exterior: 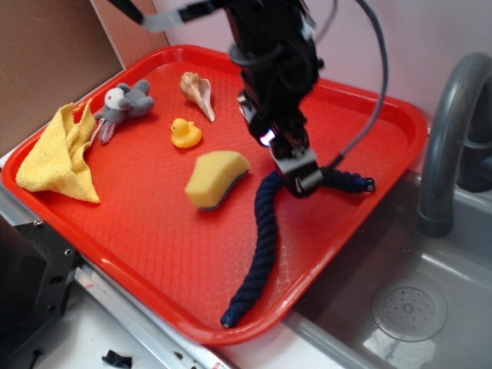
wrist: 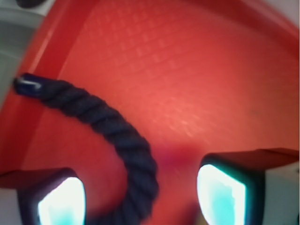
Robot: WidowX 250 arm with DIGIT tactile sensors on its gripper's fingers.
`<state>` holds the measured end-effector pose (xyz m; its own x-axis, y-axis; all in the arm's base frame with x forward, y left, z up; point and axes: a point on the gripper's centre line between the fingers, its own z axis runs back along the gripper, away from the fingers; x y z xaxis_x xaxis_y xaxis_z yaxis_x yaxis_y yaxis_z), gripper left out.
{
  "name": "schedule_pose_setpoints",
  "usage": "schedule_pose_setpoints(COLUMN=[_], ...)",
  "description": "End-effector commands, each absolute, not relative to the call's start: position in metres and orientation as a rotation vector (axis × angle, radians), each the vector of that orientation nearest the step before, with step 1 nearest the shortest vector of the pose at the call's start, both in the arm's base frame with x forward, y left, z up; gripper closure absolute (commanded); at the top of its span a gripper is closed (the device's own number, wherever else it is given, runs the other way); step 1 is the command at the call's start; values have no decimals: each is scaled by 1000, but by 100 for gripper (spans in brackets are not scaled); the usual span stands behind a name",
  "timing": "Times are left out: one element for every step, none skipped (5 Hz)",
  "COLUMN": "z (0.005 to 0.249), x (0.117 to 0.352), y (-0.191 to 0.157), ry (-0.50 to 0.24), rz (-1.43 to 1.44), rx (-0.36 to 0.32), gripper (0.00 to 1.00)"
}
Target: Grab the blue rope.
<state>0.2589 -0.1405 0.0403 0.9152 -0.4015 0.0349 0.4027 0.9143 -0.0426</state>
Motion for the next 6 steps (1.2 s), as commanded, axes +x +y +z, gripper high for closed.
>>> schedule_pose_setpoints(z=[29,30,29,40,81,130], x=[267,265,264,265,267,263], y=[-151,-153,-154,-148,-132,-109], ry=[-25,-21,-12,27,17,-43], rz=[-472,-480,-467,-465,-351,-202], rx=[-33,-9,2,19,17,-43], gripper=[0,100,100,100,100,100])
